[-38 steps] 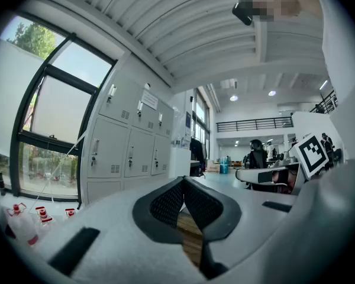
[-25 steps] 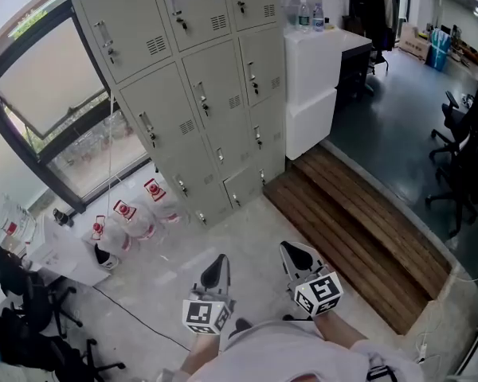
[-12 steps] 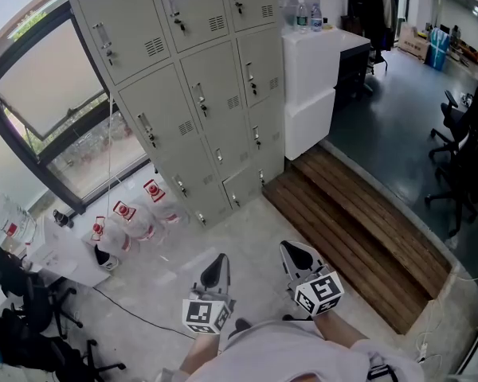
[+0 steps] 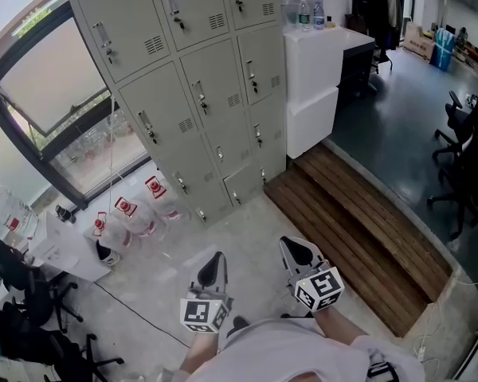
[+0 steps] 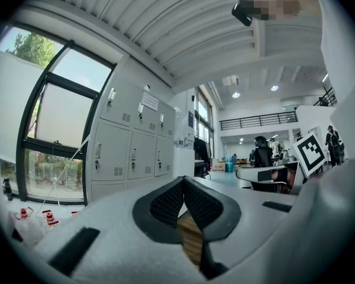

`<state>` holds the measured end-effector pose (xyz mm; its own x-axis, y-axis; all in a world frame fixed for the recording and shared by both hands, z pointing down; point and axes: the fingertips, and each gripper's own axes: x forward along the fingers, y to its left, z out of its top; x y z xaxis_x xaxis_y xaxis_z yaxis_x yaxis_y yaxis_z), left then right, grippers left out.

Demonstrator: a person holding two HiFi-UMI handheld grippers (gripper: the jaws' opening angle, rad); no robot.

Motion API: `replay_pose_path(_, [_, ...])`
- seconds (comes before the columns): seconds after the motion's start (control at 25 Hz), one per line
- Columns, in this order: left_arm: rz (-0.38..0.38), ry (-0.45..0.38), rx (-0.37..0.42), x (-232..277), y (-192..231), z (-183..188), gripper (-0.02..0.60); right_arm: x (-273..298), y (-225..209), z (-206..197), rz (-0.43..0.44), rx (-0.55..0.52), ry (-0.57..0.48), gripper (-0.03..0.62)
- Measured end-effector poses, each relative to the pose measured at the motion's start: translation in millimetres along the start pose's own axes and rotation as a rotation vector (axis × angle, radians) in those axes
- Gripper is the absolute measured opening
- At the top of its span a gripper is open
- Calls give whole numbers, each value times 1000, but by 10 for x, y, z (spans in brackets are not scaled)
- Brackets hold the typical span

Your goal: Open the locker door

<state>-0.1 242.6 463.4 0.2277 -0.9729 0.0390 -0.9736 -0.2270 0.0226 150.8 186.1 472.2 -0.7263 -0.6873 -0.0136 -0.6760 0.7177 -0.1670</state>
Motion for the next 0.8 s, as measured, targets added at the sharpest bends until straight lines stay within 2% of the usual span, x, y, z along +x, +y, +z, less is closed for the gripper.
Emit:
replay_pose_path(0.48, [41,-6,-7,250,-200,-90,3,3,-335,-7,43,2,9,12])
replay_pose_path(0.8, [30,-9,-6,698,109,-140,3,426,-488,-29,58,1,12,12])
